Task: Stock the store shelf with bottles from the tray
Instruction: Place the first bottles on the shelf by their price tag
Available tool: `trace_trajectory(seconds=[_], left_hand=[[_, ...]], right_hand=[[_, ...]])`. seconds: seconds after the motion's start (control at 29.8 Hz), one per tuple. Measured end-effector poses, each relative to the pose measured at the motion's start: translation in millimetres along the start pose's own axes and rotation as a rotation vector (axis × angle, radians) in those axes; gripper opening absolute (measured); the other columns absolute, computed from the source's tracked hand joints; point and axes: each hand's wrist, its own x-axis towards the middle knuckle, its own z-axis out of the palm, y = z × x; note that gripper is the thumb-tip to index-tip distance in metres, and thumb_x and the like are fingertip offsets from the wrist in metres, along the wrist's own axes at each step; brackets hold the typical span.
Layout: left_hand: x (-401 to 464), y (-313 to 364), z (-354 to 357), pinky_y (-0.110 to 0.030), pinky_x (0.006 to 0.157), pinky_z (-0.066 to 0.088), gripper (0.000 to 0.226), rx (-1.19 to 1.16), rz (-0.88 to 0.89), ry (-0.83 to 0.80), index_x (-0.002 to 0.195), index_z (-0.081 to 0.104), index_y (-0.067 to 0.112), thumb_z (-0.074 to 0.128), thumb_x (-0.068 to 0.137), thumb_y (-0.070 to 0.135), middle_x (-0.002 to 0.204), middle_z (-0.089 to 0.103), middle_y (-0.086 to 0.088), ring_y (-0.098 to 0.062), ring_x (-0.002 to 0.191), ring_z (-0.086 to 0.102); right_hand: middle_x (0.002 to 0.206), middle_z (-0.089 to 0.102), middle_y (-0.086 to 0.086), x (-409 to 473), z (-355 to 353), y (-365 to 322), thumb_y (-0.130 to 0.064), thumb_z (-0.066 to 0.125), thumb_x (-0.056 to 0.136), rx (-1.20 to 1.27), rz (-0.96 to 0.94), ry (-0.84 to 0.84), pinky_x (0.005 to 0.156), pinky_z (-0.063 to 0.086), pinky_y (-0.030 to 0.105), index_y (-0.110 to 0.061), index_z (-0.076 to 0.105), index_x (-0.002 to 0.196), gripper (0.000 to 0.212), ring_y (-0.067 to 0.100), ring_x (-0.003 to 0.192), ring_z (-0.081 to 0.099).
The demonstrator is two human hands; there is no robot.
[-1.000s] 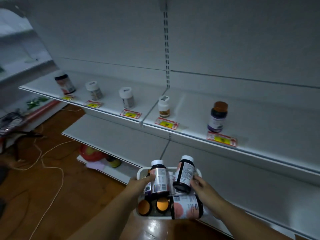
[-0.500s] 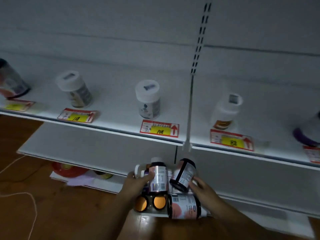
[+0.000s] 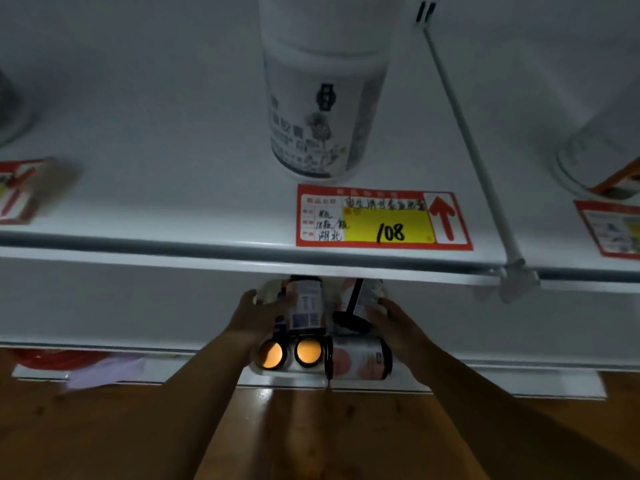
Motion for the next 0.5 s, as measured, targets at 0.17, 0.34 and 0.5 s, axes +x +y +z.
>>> trace_trajectory(seconds=[0.17, 0.34, 0.5], left_hand=[[-0.7, 6.7, 2.0, -0.034, 0.077, 0.053, 0.074, 0.303, 0.077, 0.126, 0.126, 0.051, 0.010, 0.073, 0.070, 0.052, 0.124, 0.058, -0.015, -0.025, 0.098, 0.061], [-24.1, 7.7, 32.0, -0.031, 0.073, 0.049, 0.028, 0.529, 0.348, 0.266, 0.081, 0.063, 0.020, 0.073, 0.070, 0.043, 0.086, 0.069, -0.004, -0.026, 0.090, 0.067], [-16.7, 3.4, 44.2, -0.028, 0.073, 0.052, 0.048, 0.539, 0.310, 0.207, 0.096, 0.061, 0.020, 0.079, 0.059, 0.045, 0.095, 0.069, 0.003, -0.015, 0.086, 0.064]], right_hand=[[0.133, 0.053, 0.008, 8.4, -5.4, -5.3, -0.036, 0.048, 0.095, 0.085, 0.116, -0.083, 0.095, 0.047, 0.039, -0.016, 0.046, 0.133, 0.043, 0.027, 0.113, 0.055], [0.143, 0.041, 0.001, 18.6, 6.8, -10.7, -0.059, 0.046, 0.087, 0.010, 0.107, 0.005, 0.104, 0.032, 0.038, -0.026, 0.031, 0.143, 0.066, 0.026, 0.131, 0.040], [0.144, 0.044, 0.013, 27.2, 18.9, -12.3, -0.063, 0.058, 0.077, -0.210, 0.108, 0.143, 0.109, 0.036, 0.043, -0.021, 0.036, 0.140, 0.079, 0.033, 0.129, 0.043]])
